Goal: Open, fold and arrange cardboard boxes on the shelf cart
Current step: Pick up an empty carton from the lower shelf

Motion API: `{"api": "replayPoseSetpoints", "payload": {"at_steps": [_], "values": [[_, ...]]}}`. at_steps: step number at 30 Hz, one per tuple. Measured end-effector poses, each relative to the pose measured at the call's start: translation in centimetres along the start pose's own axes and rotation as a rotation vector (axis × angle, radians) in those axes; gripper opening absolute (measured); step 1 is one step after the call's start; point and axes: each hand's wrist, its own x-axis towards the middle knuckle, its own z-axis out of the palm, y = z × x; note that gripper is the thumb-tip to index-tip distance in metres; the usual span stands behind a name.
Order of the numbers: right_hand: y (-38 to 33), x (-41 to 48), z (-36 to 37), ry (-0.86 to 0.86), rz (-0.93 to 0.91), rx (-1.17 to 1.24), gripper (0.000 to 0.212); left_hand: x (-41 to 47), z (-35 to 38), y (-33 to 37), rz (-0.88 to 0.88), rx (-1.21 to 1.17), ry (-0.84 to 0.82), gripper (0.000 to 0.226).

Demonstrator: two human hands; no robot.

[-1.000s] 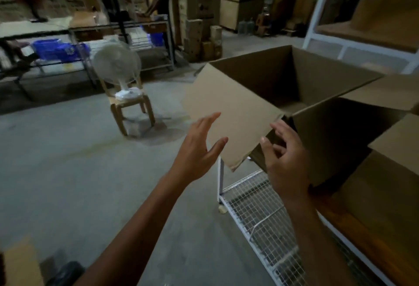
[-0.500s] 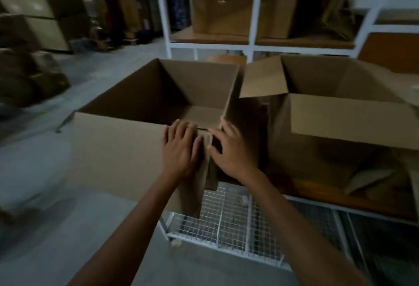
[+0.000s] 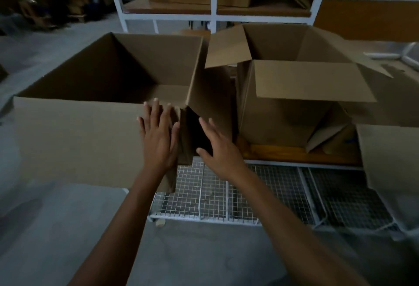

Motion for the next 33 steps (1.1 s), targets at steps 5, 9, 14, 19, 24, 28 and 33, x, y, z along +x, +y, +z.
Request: {"api": "replayPoseSetpoints", "payload": {"at_steps": [5, 9, 14, 19, 24, 28, 33], "values": [[4.6, -7.4, -3.3, 0.182, 0.13, 0.108, 0.076, -5.5, 1.5, 6.9, -0.021, -0.226, -0.089, 0.057], [9.0, -13.2, -7.5, 0.377, 0.266, 0.163, 0.071, -8.1, 4.7, 14.1, 0.016, -0.361, -0.186, 0.057], [14.9, -19.6, -14.0, 0.573, 0.426, 0.151, 0.065, -9.1, 9.4, 23.9, 0.138, -0.496, -0.325, 0.058], [19.5, -26.0, -19.5, 0.737, 0.566, 0.186, 0.062, -10.4, 14.8, 32.9, 0.008, -0.741, -0.527, 0.049], [23.6, -30.3, -22.9, 0.824, 0.72, 0.204, 0.06, -9.3, 20.4, 38.6, -0.174, -0.781, -0.599, 0.047], [26.7, -31.6, -25.6, 0.856, 0.797, 0.204, 0.059, -4.7, 23.7, 41.3, -0.253, -0.723, -0.487, 0.047], [31.5, -30.9, -30.4, 0.9, 0.791, 0.207, 0.056, -0.8, 27.5, 42.0, -0.377, -0.675, -0.493, 0.062]]}}
